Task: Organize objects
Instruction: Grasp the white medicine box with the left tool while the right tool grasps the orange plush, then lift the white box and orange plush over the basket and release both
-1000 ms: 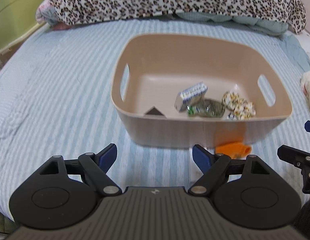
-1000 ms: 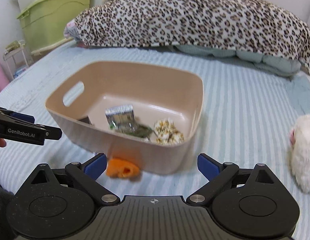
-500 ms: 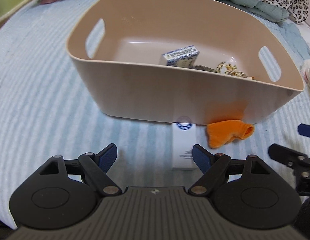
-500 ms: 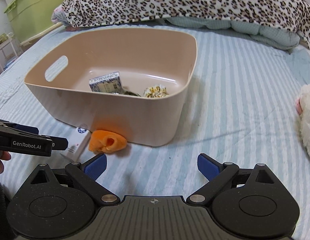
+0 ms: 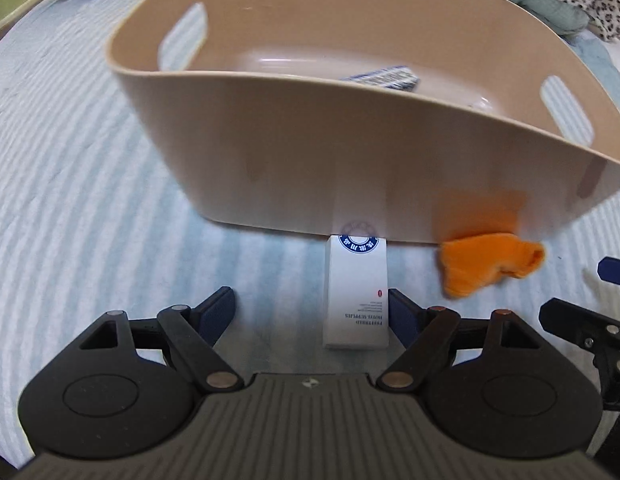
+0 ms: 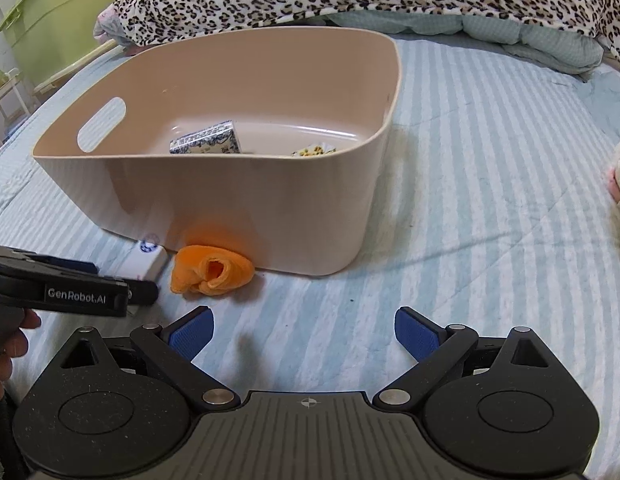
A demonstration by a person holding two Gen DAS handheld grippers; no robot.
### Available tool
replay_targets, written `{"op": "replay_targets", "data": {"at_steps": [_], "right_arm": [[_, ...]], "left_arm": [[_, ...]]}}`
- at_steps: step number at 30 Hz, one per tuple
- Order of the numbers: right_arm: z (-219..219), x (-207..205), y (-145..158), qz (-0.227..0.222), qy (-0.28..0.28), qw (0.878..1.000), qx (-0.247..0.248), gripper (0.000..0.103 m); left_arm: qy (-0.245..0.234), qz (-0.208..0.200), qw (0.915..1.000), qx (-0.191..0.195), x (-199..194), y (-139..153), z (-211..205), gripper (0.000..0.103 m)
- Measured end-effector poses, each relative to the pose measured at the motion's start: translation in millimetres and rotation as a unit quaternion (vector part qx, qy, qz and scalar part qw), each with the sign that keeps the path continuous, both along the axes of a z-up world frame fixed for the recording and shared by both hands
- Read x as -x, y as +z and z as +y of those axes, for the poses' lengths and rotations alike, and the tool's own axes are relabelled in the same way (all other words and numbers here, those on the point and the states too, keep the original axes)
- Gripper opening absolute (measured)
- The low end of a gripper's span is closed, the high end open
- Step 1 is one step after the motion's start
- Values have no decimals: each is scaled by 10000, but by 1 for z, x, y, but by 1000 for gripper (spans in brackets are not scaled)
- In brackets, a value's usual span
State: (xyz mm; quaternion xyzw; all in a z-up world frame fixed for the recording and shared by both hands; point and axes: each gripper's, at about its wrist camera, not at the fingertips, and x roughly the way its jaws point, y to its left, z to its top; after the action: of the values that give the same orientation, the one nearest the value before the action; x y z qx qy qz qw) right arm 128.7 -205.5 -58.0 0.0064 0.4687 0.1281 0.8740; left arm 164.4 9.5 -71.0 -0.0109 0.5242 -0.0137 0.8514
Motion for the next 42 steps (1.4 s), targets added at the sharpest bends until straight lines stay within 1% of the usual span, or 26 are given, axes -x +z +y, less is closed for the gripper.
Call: {"op": "replay_targets", "data": {"at_steps": [3,7,9,13,15,16,17,18,19,20,21,22,23,24,26,29,35,40,42], "right_arm": [[6,-4,0,-27,4,10000,-63,99],[20,-12,-4,45,-46,9996,-263,98],[27,-15,-8,98,-60,9994,-319,97],[43,-24,-15,205,-153,9990,-379,88],[48,-27,-18,234,-251,9985,-437,83],[49,-28,-19,225,-293,9984,-429,77],[52,-29,-19,206,-321,9984,-412,69],[54,-30,-19,192,-325,9985,-408,63],[55,-30,-20,178,-328,9985,-397,56],[57,-30,-19,167,-324,9987,-369,47],[59,-31,-19,181,-295,9987,-371,41],[61,-30,-19,170,-254,9989,-368,31],[62,-29,-19,148,-223,9990,-345,23],[63,-28,-18,133,-186,9992,-324,20],[63,-25,-17,77,-150,9994,-318,16],[59,-19,-14,70,-93,9993,-341,15],[47,-6,-5,70,-62,9991,-414,13],[36,9,10,-50,-25,9989,-463,13],[32,13,17,-105,-10,9987,-504,13]], "left_arm": [[51,20,10000,-18,1,0,12,81],[107,12,9998,-180,3,-1,23,81],[118,1,9998,-152,4,-2,27,82],[6,-36,9997,-242,6,-4,26,81],[-80,-100,9996,-244,9,-4,26,76],[-113,-111,9996,-215,9,-4,26,72],[-136,-108,9997,-184,10,-3,27,67],[-145,-113,9997,-157,10,-2,28,64],[-150,-119,9997,-128,11,0,29,56],[-148,-125,9998,-100,11,1,30,45],[-138,-138,9998,-75,12,2,31,39],[-134,-150,9998,-48,13,4,32,33],[-131,-174,9998,-23,14,5,33,33],[-120,-209,9997,-18,16,7,34,33],[-127,-255,9996,-52,20,8,32,32],[-154,-278,9995,-68,24,10,31,32],[-158,-310,9994,63,31,20,35,32],[-189,-401,9989,120,45,30,40,32],[-160,-469,9986,191,56,39,48,32]]}}
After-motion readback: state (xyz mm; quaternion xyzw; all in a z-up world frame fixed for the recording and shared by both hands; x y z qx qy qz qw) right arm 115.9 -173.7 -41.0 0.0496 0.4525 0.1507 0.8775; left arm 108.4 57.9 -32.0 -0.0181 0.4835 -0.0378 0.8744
